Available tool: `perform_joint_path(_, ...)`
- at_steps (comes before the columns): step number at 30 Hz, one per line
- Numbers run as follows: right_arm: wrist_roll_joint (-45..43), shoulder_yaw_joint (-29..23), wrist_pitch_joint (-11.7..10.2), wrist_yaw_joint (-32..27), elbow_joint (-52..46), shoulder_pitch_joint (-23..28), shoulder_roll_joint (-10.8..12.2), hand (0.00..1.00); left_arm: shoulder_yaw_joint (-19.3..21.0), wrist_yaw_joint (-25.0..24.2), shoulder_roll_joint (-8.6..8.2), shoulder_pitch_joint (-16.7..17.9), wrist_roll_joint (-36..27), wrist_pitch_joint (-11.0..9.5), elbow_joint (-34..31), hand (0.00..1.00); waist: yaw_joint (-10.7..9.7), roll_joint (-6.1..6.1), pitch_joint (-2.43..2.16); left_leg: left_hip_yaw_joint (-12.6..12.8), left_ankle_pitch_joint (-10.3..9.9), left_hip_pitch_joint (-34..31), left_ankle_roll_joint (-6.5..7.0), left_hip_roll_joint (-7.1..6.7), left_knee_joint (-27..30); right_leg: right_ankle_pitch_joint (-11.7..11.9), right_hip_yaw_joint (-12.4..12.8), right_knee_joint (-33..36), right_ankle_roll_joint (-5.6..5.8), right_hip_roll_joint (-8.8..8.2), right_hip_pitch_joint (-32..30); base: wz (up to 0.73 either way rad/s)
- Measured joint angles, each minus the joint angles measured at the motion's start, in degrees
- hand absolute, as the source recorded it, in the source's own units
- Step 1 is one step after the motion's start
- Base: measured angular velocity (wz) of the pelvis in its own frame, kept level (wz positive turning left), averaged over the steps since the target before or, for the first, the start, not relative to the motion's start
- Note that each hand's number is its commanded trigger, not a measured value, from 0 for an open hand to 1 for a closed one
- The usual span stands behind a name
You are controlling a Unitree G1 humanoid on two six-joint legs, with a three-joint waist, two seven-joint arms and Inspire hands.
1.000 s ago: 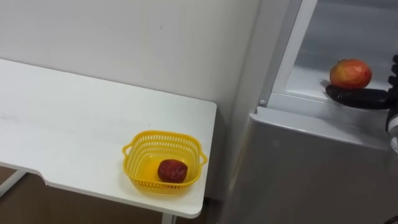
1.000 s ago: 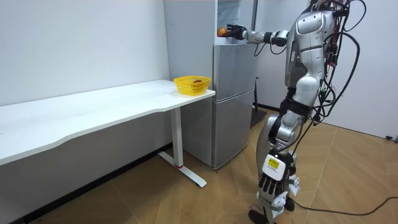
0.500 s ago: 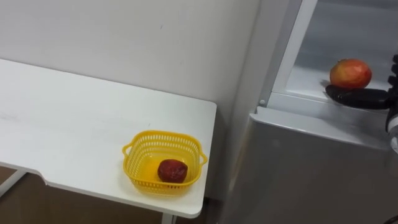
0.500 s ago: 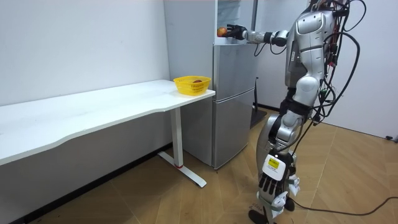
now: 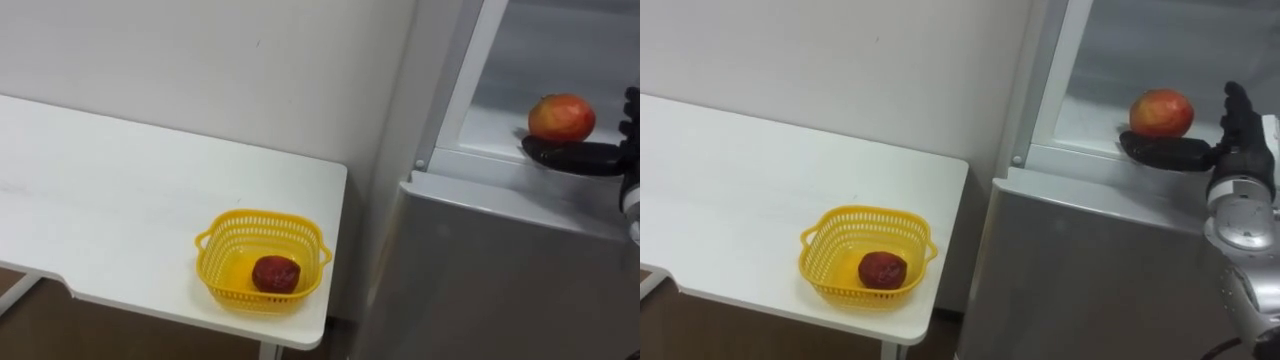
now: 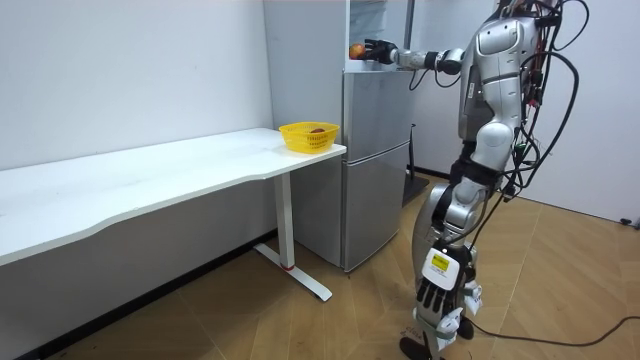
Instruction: Retrieve from the upper fridge
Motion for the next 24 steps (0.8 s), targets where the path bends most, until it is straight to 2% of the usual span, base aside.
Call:
perform_joint_path(5, -0.1, 0.0, -0.9, 1.5, 0.0, 0.0, -0.2, 0.00, 0.0, 0.0, 0.00, -0.1, 0.0, -0.6, -0.5, 0.00, 0.0, -0.02, -0.02, 0.0, 0.6, -0.2, -0.21, 0.08, -0.6, 0.2, 0.0, 0.0, -0.31, 0.09, -0.5, 0.00)
perform_joint_path(24, 0.0, 0.0, -1.4, 2.8, 0.0, 0.0, -0.1, 0.00, -1.6, -0.1, 0.10, -0.1, 0.0, -1.5, -0.4, 0.00, 0.0, -0.02, 0.01, 0.0, 0.6, -0.3, -0.27, 0.16, -0.6, 0.2, -0.1, 0.0, -0.39, 0.13, -0.6, 0.00)
